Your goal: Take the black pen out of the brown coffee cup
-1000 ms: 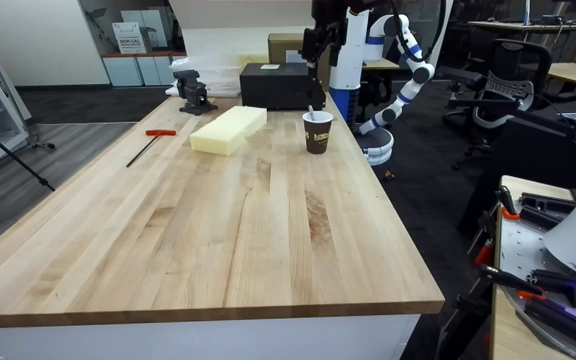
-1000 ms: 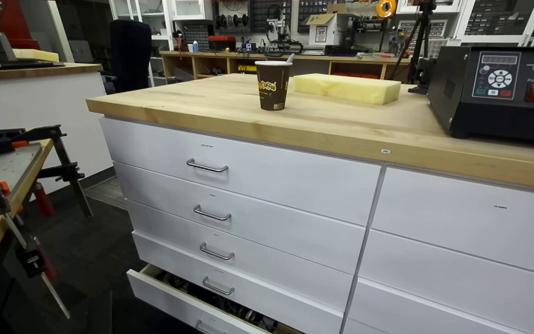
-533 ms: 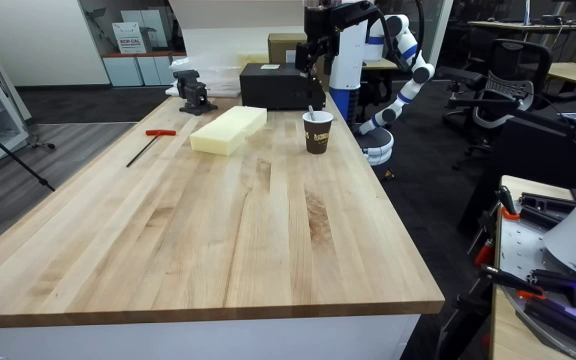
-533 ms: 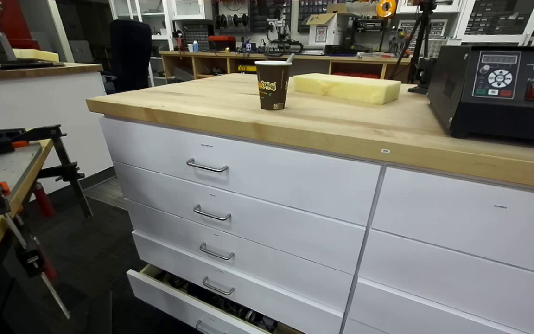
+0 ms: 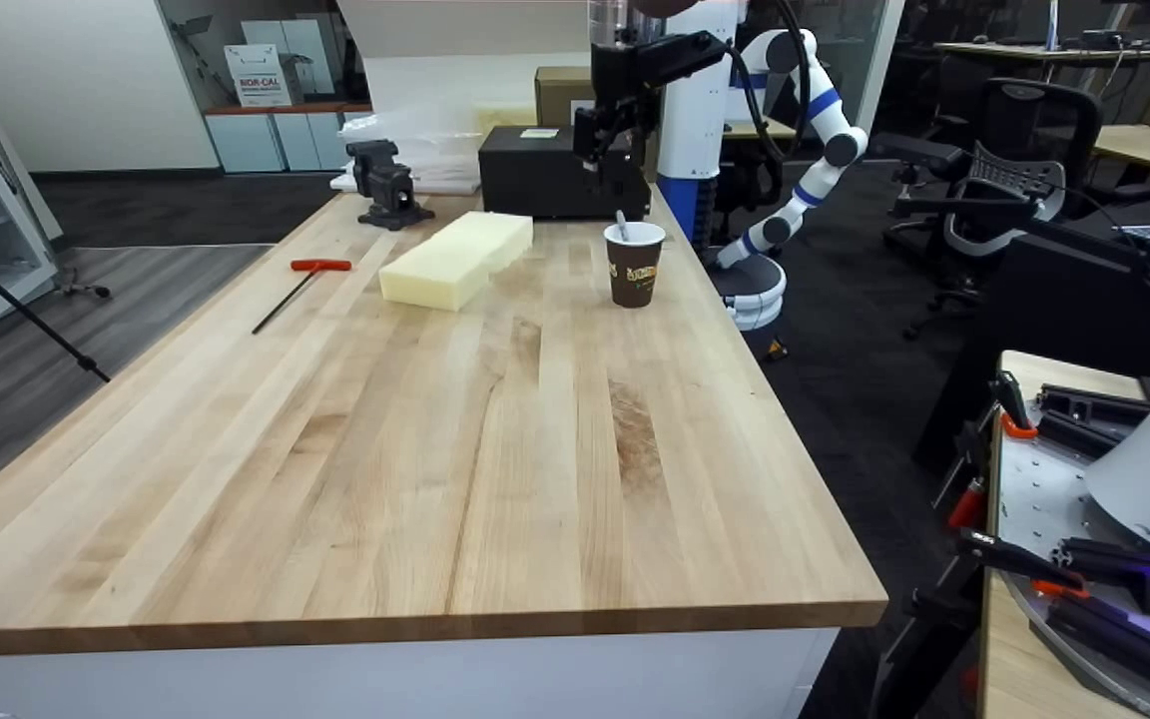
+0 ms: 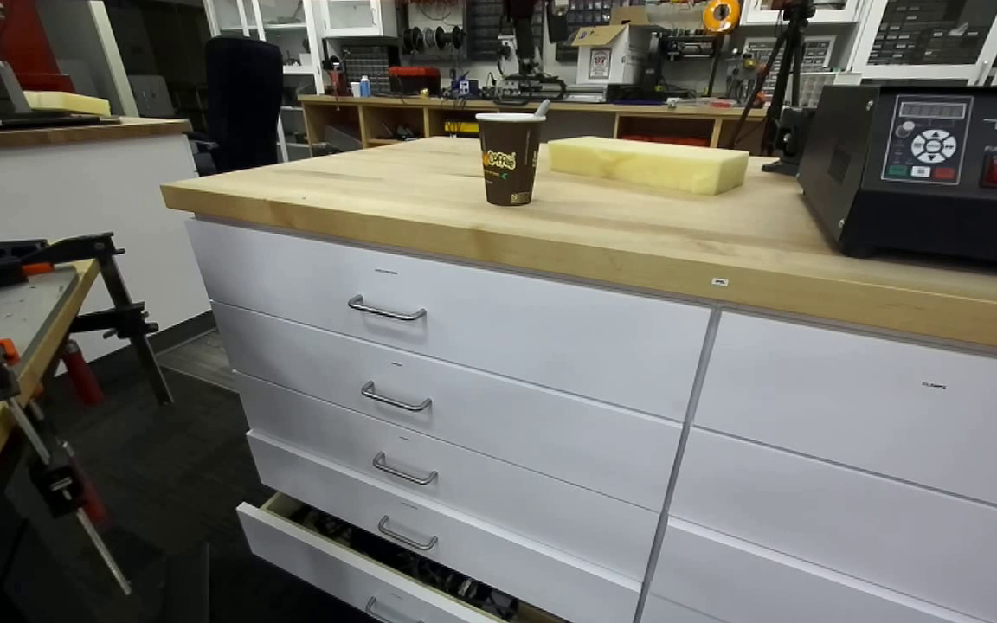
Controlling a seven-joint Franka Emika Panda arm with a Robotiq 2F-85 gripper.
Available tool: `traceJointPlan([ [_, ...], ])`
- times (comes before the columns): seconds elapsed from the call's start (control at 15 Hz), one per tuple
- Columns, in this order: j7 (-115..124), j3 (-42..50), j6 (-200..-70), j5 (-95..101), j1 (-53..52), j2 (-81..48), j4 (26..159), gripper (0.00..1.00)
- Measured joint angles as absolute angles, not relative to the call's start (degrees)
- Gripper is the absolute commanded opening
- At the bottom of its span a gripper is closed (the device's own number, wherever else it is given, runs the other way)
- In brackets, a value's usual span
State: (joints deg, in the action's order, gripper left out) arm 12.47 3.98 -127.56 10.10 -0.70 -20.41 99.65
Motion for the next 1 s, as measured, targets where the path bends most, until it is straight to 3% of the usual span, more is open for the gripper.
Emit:
traceJointPlan([
  [0.2,12.55,4.70,-127.50,10.10,-0.66,-22.85,98.51,1.00],
  [0.27,12.56,4.93,-127.48,10.09,-0.65,-23.52,98.25,0.94],
  [0.53,12.56,5.62,-127.47,10.05,-0.61,-25.45,97.50,0.53],
  [0.6,12.56,5.71,-127.46,10.03,-0.61,-25.74,97.41,0.60],
  [0.73,12.56,5.78,-127.46,9.96,-0.60,-26.23,97.31,0.41],
  [0.8,12.56,5.79,-127.46,9.89,-0.60,-26.36,97.29,0.44],
  [0.87,12.56,5.79,-127.45,9.84,-0.60,-26.42,97.28,0.30],
  [1.0,12.56,5.79,-127.44,9.69,-0.60,-26.48,97.27,0.15],
])
